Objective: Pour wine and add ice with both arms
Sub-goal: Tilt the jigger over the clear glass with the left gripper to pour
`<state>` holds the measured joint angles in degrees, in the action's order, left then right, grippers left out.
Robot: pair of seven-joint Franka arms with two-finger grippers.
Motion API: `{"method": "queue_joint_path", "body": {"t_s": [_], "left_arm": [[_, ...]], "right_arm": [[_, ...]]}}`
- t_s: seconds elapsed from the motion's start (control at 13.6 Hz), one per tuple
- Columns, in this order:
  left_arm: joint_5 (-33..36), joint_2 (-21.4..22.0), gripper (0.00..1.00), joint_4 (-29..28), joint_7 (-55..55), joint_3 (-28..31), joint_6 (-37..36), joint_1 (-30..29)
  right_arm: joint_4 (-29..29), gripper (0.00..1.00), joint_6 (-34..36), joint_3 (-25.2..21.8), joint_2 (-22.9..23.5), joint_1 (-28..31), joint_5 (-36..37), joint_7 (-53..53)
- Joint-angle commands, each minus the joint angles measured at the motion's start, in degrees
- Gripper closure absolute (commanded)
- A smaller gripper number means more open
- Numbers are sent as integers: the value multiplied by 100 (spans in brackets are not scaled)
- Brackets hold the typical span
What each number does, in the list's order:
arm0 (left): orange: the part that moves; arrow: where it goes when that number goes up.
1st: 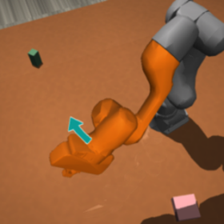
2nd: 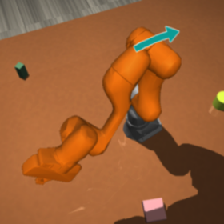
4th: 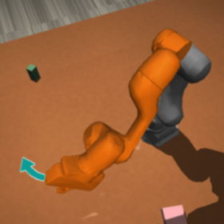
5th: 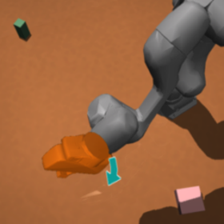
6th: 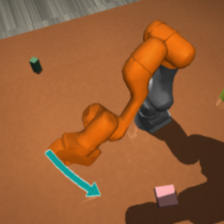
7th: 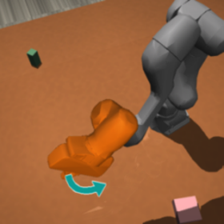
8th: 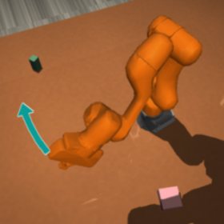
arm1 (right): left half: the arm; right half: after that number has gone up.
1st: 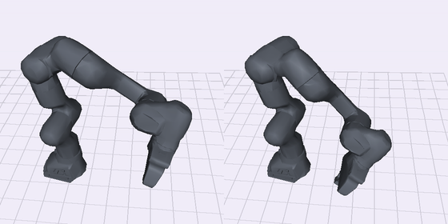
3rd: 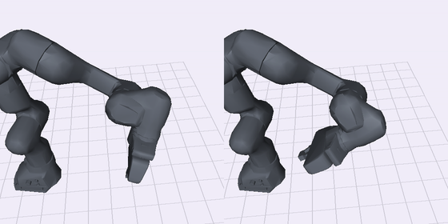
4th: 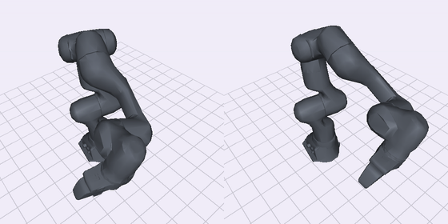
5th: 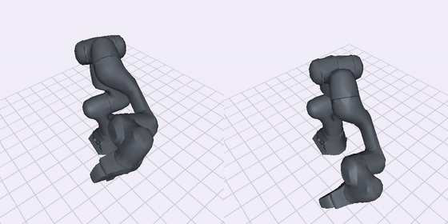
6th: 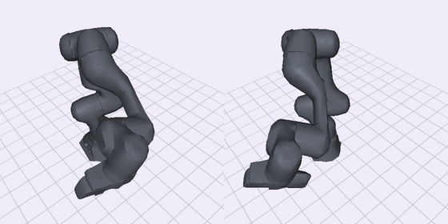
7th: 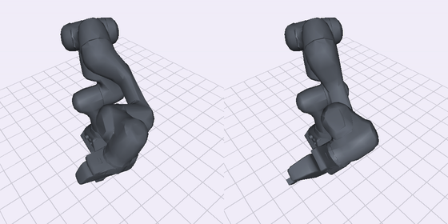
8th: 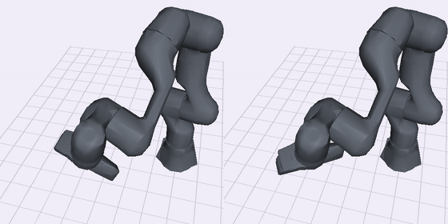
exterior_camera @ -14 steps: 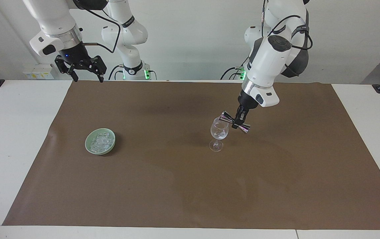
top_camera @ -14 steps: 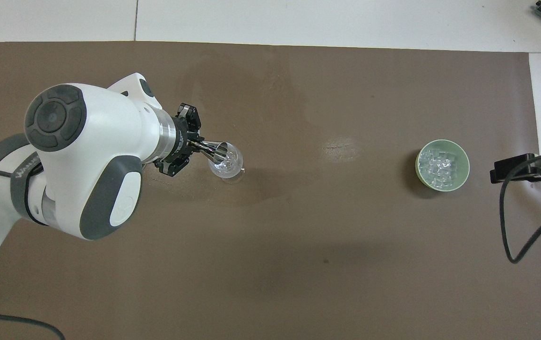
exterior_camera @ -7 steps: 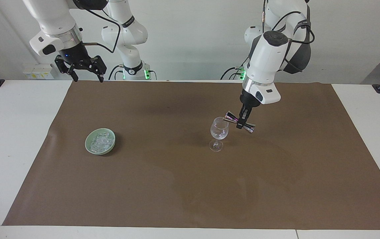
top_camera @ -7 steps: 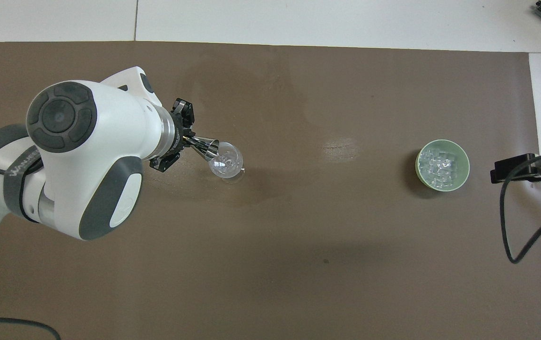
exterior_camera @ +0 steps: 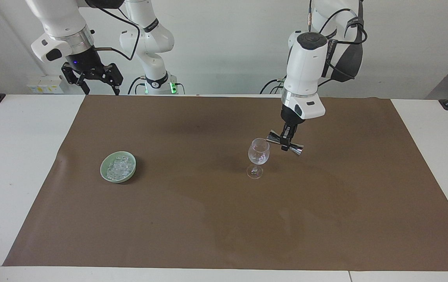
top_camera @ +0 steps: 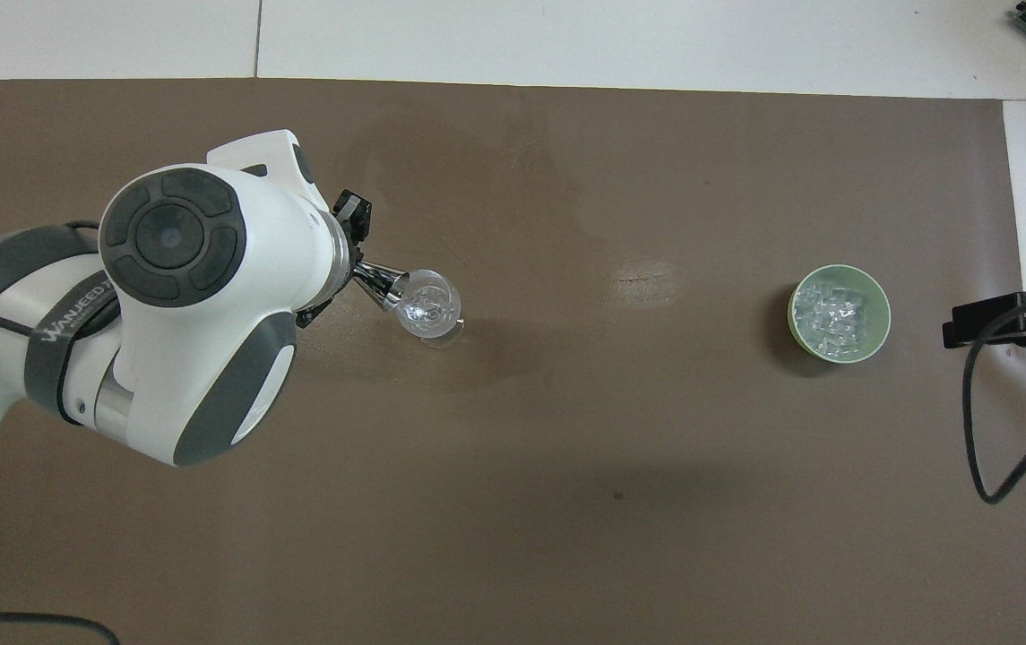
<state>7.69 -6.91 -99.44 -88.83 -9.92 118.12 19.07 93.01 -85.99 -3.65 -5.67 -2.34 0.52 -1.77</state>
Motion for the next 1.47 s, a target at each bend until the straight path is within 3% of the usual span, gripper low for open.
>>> {"method": "queue_joint_path", "body": {"t_s": [0.0,0.59,1.03,1.25,1.4], "left_arm": [[189,-153,100,337,-205,105,-246,228],[812,-223,100,452,-152,105,-246,431],[848,-188,100,373,-144,122,-237,413],[682,-136,100,232,-144,166,-193,343],[-1,-127,100,162,-65,228,-132,72]], "right_arm": [[-37,0,91,-4,-5,111,-61,72],[86,0,-164,-13,-31,181,-70,54],[357,0,-664,13,-31,173,-96,63],[673,0,-1006,22,-40,164,-122,185],[989,0,-1393,13,-92,164,-131,492]]}}
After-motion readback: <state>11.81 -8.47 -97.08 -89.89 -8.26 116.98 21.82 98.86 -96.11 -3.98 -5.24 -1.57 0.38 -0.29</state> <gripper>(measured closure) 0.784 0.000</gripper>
